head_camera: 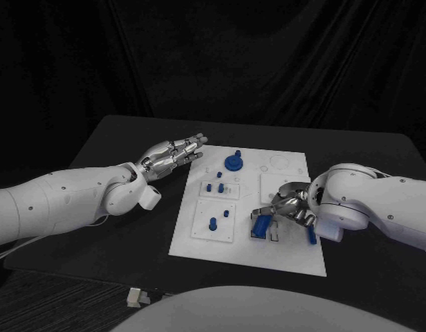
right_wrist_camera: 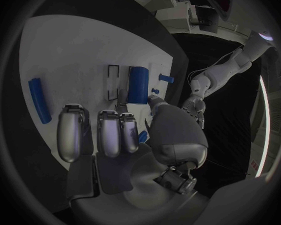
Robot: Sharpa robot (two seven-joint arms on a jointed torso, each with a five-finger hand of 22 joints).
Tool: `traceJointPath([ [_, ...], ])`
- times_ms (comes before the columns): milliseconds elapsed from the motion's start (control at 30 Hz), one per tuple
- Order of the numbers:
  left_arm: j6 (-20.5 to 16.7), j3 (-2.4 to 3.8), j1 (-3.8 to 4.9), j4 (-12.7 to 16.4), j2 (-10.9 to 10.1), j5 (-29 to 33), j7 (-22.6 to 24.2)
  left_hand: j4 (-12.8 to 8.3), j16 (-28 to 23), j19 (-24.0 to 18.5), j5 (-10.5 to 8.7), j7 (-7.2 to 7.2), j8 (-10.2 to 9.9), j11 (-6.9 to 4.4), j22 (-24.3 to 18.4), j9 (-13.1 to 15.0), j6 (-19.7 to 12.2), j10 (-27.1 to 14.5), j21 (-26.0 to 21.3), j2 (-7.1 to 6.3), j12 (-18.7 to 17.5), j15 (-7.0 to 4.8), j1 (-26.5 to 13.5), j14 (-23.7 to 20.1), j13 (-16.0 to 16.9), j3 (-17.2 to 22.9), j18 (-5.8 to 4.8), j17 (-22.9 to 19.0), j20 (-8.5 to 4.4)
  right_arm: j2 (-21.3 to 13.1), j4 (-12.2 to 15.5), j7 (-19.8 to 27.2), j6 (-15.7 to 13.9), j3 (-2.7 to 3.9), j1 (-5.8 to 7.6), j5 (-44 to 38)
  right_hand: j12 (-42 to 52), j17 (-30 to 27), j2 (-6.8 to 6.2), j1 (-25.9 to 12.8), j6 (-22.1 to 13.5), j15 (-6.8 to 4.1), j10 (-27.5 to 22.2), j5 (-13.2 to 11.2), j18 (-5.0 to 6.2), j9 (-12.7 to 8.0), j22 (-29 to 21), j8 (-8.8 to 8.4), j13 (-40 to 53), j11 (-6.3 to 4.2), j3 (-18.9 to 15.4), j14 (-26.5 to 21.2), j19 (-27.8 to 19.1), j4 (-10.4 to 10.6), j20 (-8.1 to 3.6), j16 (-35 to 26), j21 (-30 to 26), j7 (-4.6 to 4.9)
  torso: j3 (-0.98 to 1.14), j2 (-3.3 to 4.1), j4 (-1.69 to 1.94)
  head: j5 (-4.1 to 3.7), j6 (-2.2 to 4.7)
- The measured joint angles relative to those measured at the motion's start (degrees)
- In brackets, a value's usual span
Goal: Assemble the parts on the task board
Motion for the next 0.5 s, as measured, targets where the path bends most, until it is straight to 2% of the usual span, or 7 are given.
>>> traceJointPath([
  [200, 0.2, 0.0, -0.02, 0.0, 0.1, 0.0, 0.0, -0.2, 0.0, 0.2, 0.23, 0.21, 0.2, 0.0, 0.0, 0.1, 0.2, 0.0, 0.0, 0.0, 0.0, 0.41, 0.0, 0.0, 0.0, 0.2, 0.0, 0.0, 0.22, 0.1, 0.0, -0.1, 0.1, 0.0, -0.05, -0.1, 0.0, 0.0, -0.88, 0.9, 0.0, 0.0, 0.0, -3.6, -0.01, -0.5, 0.0, 0.28, 0.0, 0.0, -1.3, 0.0, 0.0, -0.9, 0.0, 0.0, 0.0, 0.0, 0.0, 0.01, -0.01, -0.06, 0.0],
  [400, 0.3, 0.0, -0.04, -0.1, 0.1, 0.0, 0.0, -0.4, 0.0, 0.2, 0.51, 0.52, 0.2, 0.0, 0.0, 0.1, 0.5, 0.0, 0.0, 0.03, 0.0, 0.41, 0.5, 0.0, 0.0, 0.4, 0.0, 0.0, 0.21, 0.2, -0.1, -0.1, 0.4, 0.0, -0.08, -0.1, 0.0, 0.0, -1.25, 1.7, 0.0, 0.0, 0.0, -6.2, 0.0, -0.8, 0.0, 0.5, 0.0, -0.01, -2.3, 0.0, 0.0, -1.8, 0.0, 0.0, 0.0, 0.0, 0.01, 0.01, 0.0, -0.06, 0.0],
  [500, 0.4, 0.0, -0.05, -0.1, 0.1, 0.0, 0.0, -0.6, 0.0, 0.2, 0.71, 0.39, 0.2, 0.0, 0.0, 0.1, 0.7, 0.0, 0.0, 0.03, 0.0, 0.41, 0.5, 0.0, 0.0, 0.6, 0.0, 0.0, 0.21, 0.3, -0.1, -0.1, 0.7, 0.0, -0.09, -0.1, 0.0, 0.0, -1.25, 1.7, -0.8, 0.17, 0.0, -9.7, 0.0, -1.0, 0.0, 0.5, 0.0, -0.01, -3.7, 0.2, 0.0, -1.9, 0.0, 0.0, -0.3, 0.38, 0.0, 0.01, 0.0, -0.06, 0.0],
])
